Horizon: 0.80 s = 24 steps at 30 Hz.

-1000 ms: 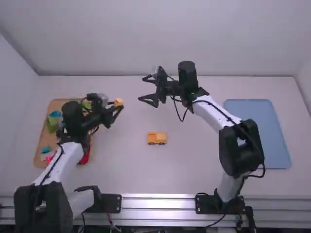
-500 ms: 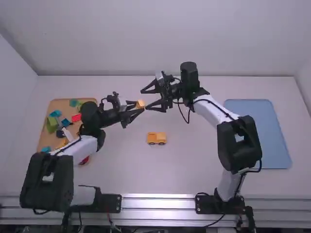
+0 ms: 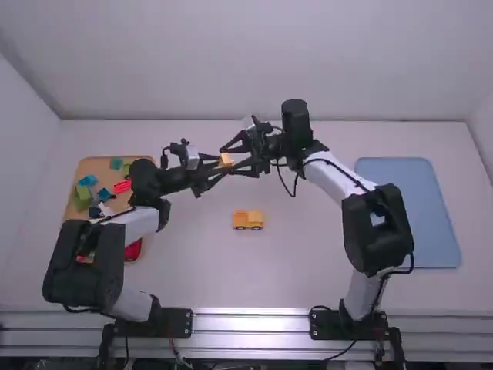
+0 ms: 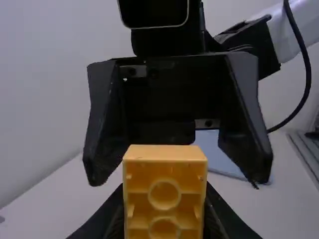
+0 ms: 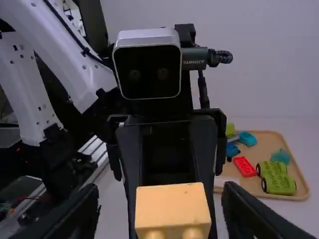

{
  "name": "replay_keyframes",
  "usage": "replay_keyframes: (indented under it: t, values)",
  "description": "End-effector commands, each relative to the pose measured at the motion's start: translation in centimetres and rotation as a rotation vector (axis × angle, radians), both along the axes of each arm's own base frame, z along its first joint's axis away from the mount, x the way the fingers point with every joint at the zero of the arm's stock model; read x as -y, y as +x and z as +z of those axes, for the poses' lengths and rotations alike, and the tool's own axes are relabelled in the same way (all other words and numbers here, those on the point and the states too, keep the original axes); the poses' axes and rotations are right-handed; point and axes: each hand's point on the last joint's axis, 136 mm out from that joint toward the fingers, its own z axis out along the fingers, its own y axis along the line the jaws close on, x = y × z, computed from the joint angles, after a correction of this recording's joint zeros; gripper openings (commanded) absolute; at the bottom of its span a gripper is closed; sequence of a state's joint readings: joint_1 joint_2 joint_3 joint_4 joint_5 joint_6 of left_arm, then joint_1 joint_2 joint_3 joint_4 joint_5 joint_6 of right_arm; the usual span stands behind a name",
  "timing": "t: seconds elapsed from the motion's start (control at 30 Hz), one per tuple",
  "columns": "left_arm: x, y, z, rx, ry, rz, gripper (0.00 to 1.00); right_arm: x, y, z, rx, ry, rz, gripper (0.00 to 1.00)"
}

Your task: Assemble lego blocks to make yellow taxi

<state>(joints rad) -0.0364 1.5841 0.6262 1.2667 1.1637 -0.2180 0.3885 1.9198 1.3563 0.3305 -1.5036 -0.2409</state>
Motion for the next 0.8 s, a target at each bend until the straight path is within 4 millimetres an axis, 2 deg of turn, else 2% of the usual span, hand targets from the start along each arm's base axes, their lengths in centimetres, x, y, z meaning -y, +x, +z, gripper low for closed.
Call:
replay_keyframes:
  t: [0.0,0.07,0.43,0.53,0.57,0.6,0.63,0.67,0.7,0.73,0.77]
  values:
    - [0.1,-0.1,0.7,0.007,-0.003,-0.023,0.07,-0.1,-0.1,0.9,0.044,0.019,0.011,0.59]
    - [0.1,-0.1,0.6,0.006,-0.003,-0.025,0.07,-0.1,-0.1,0.9,0.046,0.02,0.01,0.53]
    - [0.5,-0.3,0.6,0.005,-0.003,-0.036,0.08,-0.2,-0.2,0.9,0.045,0.02,0.011,0.33]
    - [0.5,-0.3,0.6,0.006,-0.003,-0.034,0.15,-0.2,-0.2,0.9,0.045,0.02,0.011,0.29]
    - [0.5,-0.3,0.6,0.006,-0.003,-0.036,0.23,-0.2,-0.2,0.9,0.046,0.02,0.011,0.26]
    - [0.5,-0.3,0.6,0.006,-0.003,-0.036,0.23,-0.2,-0.2,0.9,0.046,0.02,0.011,0.26]
    - [0.5,-0.3,0.6,0.006,-0.003,-0.036,0.39,-0.2,-0.1,0.9,0.05,0.021,0.01,0.24]
    - [0.5,-0.3,0.6,0.005,-0.003,-0.035,0.6,-0.3,0.2,0.9,0.058,0.018,-0.008,0.21]
    - [0.5,-0.3,0.6,0.003,-0.003,-0.035,0.71,-0.5,0.7,0.9,0.056,0.01,-0.035,0.21]
    - [0.5,-0.3,0.6,0.0,-0.003,-0.035,0.92,-0.7,1.4,1.0,0.052,-0.002,-0.077,0.2]
    - [0.5,-0.2,0.5,-0.005,-0.003,-0.035,0.99,-0.9,2.2,1.0,0.042,-0.014,-0.124,0.18]
